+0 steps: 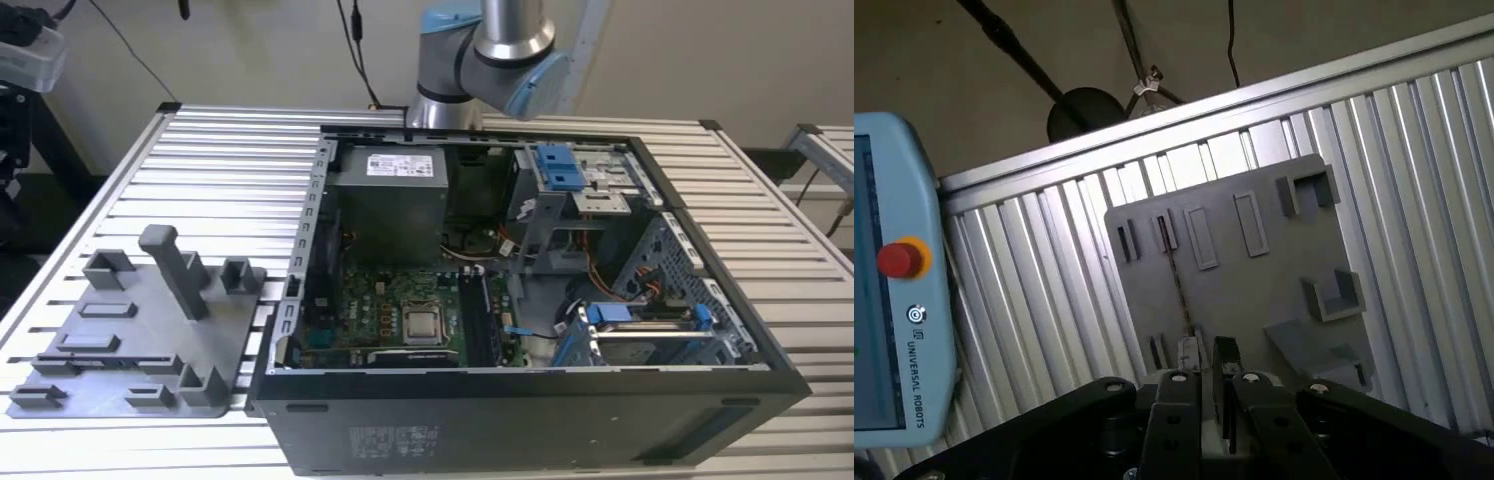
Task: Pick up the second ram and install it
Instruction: 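Pick up the second ram and move it above second insertion slot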
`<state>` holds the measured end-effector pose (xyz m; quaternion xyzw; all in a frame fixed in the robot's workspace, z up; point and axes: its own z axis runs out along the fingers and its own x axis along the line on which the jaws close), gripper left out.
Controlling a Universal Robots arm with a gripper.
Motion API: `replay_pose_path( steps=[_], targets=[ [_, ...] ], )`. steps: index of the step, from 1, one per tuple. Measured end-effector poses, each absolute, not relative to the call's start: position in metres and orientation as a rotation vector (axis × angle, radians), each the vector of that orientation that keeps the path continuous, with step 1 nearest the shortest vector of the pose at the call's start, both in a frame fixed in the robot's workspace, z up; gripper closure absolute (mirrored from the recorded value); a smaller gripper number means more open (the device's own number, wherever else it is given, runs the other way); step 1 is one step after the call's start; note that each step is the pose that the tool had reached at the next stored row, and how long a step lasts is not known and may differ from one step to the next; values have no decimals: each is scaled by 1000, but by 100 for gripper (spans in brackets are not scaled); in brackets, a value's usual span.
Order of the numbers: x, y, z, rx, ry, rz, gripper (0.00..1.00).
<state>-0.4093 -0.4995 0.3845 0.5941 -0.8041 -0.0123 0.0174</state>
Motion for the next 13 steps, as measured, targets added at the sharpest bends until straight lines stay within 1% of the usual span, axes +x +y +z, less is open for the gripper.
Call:
replay_pose_path(
  steps=[1, 2, 3, 4, 7, 9, 11, 13],
  targets=[
    [-409, -500, 385, 1847, -2498, -38, 76],
    [-409, -500, 385, 1848, -2497, -38, 70],
    [-409, -500, 385, 1848, -2497, -38, 70],
    [-409, -500, 385, 1848, -2497, -38, 64],
    [-409, -500, 385, 1848, -2497, -38, 64],
    [-409, -500, 385, 1848, -2497, -38, 62],
    [-409, -500, 385, 1848, -2497, -38, 50],
    [-409, -499, 384, 1849, -2497, -38, 50]
  ],
)
